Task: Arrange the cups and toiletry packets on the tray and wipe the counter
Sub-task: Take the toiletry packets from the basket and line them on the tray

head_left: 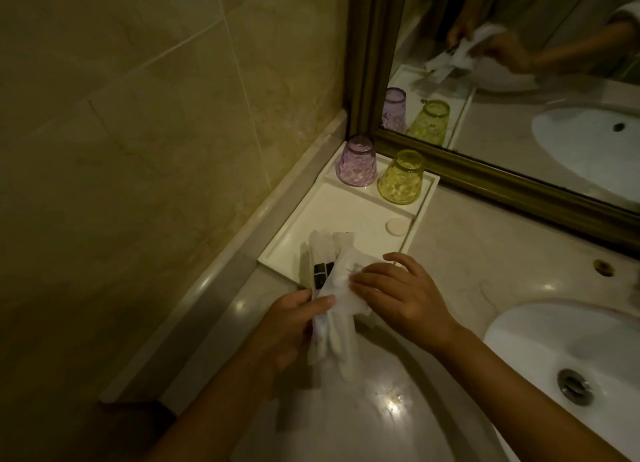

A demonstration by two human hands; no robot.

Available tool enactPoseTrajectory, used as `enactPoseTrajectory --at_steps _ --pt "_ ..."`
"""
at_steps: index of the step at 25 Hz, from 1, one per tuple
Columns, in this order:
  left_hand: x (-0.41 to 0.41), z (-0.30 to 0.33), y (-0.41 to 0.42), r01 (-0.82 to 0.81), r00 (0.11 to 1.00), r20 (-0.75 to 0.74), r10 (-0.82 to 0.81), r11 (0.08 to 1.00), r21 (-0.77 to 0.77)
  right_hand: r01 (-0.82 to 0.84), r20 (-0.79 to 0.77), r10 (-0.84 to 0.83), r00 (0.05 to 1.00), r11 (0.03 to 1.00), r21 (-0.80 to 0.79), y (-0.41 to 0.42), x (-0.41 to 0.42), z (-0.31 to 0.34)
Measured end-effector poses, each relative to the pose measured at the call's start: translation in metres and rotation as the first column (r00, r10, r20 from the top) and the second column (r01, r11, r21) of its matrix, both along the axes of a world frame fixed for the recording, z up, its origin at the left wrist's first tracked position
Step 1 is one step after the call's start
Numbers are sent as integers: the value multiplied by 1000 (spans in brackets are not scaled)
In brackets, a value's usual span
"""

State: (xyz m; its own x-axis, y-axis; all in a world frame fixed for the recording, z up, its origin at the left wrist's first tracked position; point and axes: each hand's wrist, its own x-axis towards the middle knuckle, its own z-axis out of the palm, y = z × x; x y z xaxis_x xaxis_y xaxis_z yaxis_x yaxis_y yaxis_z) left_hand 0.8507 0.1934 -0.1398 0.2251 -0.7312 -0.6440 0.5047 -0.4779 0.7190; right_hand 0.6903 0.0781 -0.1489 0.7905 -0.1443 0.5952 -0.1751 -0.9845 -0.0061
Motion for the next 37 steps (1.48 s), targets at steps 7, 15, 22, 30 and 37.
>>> enactPoseTrajectory --at_steps 7,15,22,30,37 --pt "10 0 6 51 991 -119 -63 994 -102 39 11 -39 999 999 15 6 -3 0" --pt "19 -9 13 -17 997 -79 9 995 -102 158 -114 -567 816 29 987 -25 11 6" --pt "21 -15 15 -48 997 -59 43 995 -84 423 -347 -576 740 -2 906 -12 13 -23" --pt "21 -17 18 -69 997 -29 68 997 -26 524 -268 -450 852 726 446 1 -2 -28" --pt "22 -18 23 -46 999 -19 45 998 -40 633 -559 -410 721 718 289 13 13 -21"
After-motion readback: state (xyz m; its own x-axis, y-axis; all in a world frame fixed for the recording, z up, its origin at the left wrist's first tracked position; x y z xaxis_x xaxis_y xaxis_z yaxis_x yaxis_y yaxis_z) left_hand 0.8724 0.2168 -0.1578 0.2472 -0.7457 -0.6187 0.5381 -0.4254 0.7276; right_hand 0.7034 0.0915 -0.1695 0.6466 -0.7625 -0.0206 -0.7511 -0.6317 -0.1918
